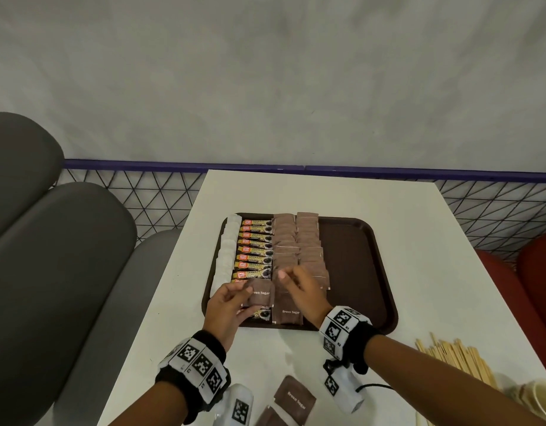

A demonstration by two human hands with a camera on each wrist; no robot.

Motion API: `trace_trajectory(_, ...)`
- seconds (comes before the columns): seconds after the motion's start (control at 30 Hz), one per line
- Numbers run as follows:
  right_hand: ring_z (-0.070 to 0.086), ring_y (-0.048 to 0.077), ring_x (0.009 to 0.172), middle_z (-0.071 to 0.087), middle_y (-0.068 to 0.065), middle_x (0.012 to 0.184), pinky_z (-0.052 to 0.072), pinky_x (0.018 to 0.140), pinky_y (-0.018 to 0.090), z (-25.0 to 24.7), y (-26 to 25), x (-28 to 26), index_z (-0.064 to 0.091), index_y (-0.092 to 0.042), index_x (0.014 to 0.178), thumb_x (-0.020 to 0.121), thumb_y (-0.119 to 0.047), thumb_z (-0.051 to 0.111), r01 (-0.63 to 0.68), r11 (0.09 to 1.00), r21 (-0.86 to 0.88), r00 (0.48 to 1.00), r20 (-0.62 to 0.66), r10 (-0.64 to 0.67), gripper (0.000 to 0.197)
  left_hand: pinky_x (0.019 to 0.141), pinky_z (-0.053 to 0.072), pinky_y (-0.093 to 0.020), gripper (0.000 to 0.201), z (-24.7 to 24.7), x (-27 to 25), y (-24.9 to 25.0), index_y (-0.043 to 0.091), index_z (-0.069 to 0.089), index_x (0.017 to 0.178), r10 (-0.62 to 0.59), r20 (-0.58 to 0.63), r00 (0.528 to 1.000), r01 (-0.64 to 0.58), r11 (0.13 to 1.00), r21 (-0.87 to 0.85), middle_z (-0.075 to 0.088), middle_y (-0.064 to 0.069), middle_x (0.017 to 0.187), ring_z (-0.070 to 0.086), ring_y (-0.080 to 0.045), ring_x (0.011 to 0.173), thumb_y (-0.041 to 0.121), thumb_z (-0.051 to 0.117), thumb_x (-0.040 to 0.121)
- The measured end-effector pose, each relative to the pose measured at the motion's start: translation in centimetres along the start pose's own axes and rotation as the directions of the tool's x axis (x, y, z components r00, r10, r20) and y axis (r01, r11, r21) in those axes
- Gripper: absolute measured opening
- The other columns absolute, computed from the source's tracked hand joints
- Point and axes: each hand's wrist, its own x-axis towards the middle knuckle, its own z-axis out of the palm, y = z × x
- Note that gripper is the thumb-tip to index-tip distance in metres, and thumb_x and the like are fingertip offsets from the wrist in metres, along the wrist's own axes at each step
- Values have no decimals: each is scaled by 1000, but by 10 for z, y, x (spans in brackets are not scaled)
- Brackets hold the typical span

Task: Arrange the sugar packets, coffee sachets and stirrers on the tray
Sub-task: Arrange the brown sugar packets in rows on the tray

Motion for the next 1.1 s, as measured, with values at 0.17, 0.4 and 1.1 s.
trace_trajectory(0.17,56,-5,83,57,-9,88,46,78,15,17,-6,-9,58,-5,106,87,-15,61,31,997,76,983,176,-44,21,73,58,-35,11,1,-6,-3,6,52,83,-8,40,999,7,999,32,61,-22,99,63,-29,85,-3,56,88)
trace_trajectory(0.4,56,12,88,57,-7,91,43,72,15,-17,5,-1,49,-23,90,86,-12,62,-145,989,22,986,-85,146,17,78,53,-34,18,-14,-3,-7,8,61,101,-87,-5,996,87,986,140,65,-11,104,61,-24,99,2,63,84)
trace_trajectory(1.1,40,20,110,52,4,112,41,92,31,-48,57,14,52,-16,104,77,-25,70,-264,750,-606,964,-189,187,33,74,51,-23,42,-47,-12,-45,16,64,99,-404,187,896,192,730,656,68,1,92,63,-9,85,23,71,58)
